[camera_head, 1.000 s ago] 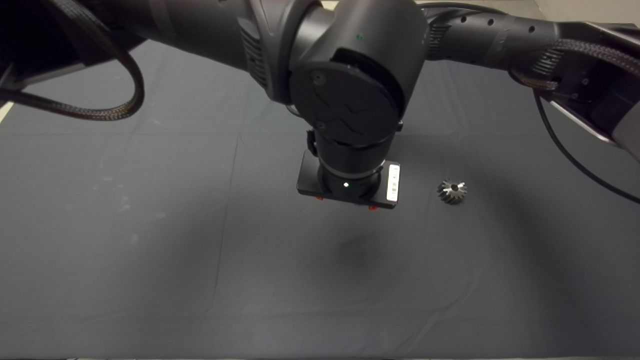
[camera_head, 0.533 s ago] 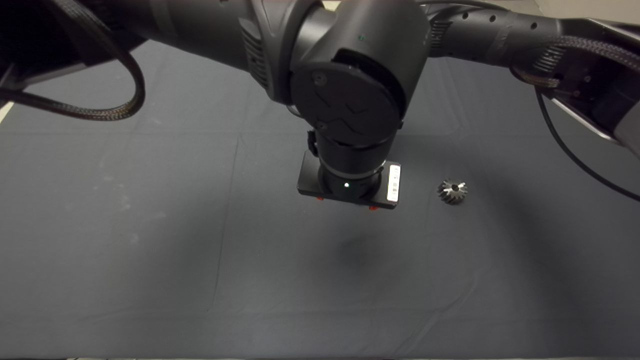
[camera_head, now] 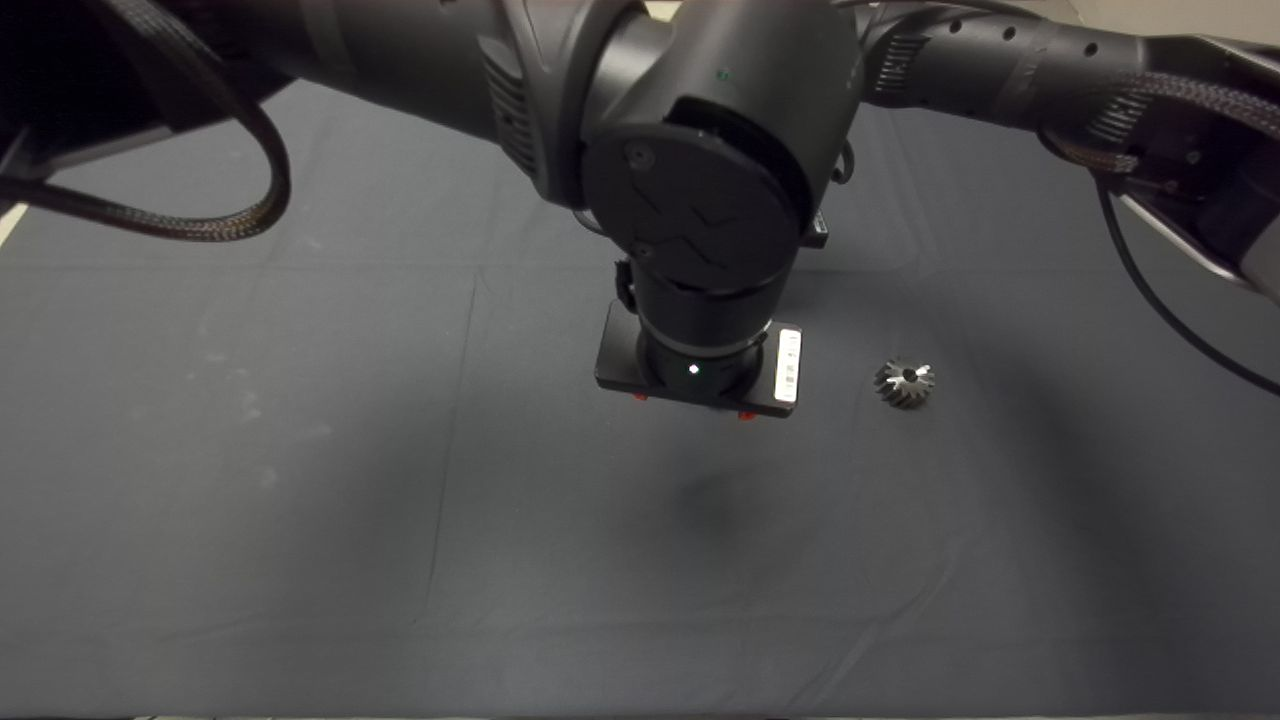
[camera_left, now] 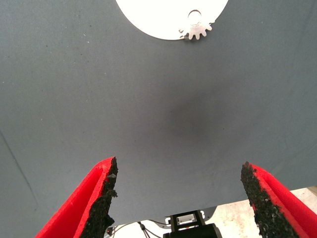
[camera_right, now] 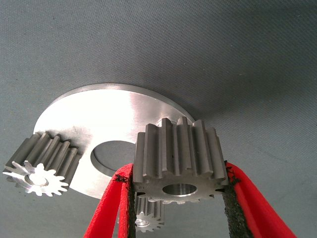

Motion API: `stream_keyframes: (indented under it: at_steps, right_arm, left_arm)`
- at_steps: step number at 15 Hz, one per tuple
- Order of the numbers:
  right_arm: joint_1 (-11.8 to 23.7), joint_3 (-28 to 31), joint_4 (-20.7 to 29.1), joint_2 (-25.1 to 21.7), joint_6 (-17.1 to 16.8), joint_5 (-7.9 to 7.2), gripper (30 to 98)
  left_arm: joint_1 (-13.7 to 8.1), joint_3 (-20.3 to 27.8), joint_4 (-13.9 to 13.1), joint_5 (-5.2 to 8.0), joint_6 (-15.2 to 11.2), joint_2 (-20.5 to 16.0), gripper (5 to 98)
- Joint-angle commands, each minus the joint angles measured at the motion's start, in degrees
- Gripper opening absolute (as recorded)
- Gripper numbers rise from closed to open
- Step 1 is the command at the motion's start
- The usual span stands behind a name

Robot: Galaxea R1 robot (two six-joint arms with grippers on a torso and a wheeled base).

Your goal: Remove an incorrectly installed larger gear and replace it with the correct smaller gear

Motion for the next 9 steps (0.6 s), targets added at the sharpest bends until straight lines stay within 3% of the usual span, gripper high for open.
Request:
stream_keyframes:
  at_steps: [1,9]
  right_arm:
    - [1.9,0.0,-1.2,0.2,-0.4,-4.06,35.1]
    - [2.0,0.1,-0.8,0.7,-0.2,-4.15,35.1]
  left_arm:
    - [-0.9,-0.3,0.3,3.36,0.2,0.2,63.5]
    - [-0.9,-0.3,0.3,3.36,0.1,0.2,63.5]
